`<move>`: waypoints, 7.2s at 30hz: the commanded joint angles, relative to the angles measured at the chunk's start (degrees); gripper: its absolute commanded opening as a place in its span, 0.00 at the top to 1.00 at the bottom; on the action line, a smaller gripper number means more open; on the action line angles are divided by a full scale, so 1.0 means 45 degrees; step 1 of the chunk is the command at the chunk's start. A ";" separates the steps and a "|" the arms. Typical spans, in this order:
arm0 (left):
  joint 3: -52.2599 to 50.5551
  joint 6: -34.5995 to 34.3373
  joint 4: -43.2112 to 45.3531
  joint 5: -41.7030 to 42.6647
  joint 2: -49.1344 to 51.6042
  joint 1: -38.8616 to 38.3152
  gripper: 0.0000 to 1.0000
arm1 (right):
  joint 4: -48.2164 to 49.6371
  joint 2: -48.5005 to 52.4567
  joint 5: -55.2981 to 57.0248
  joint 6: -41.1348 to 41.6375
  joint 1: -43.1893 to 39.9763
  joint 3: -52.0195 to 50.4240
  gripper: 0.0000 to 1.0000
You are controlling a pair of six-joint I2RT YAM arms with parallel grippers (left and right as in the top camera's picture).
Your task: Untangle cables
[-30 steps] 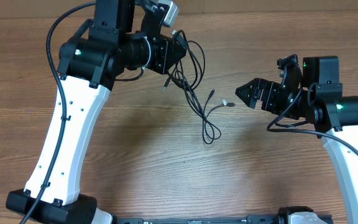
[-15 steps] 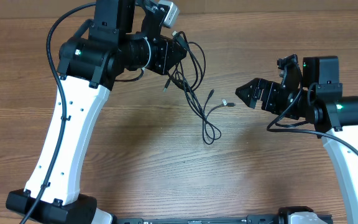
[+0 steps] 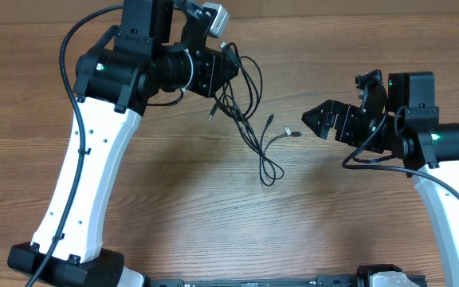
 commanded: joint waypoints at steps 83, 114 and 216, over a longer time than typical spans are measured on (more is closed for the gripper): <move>0.0097 -0.1802 -0.3021 -0.6081 0.0141 0.3172 0.96 | -0.0967 -0.1710 0.2399 0.3172 0.1967 0.0413 0.96; 0.0097 0.2370 -0.2035 0.3803 0.3672 -0.0034 0.30 | -0.0457 -0.2205 0.2045 0.6674 0.3750 0.3123 0.96; 0.1928 -0.1647 -0.2701 -0.0860 -0.0811 0.4614 0.96 | -0.2322 0.1506 0.2934 0.1501 -0.1030 -0.0476 0.64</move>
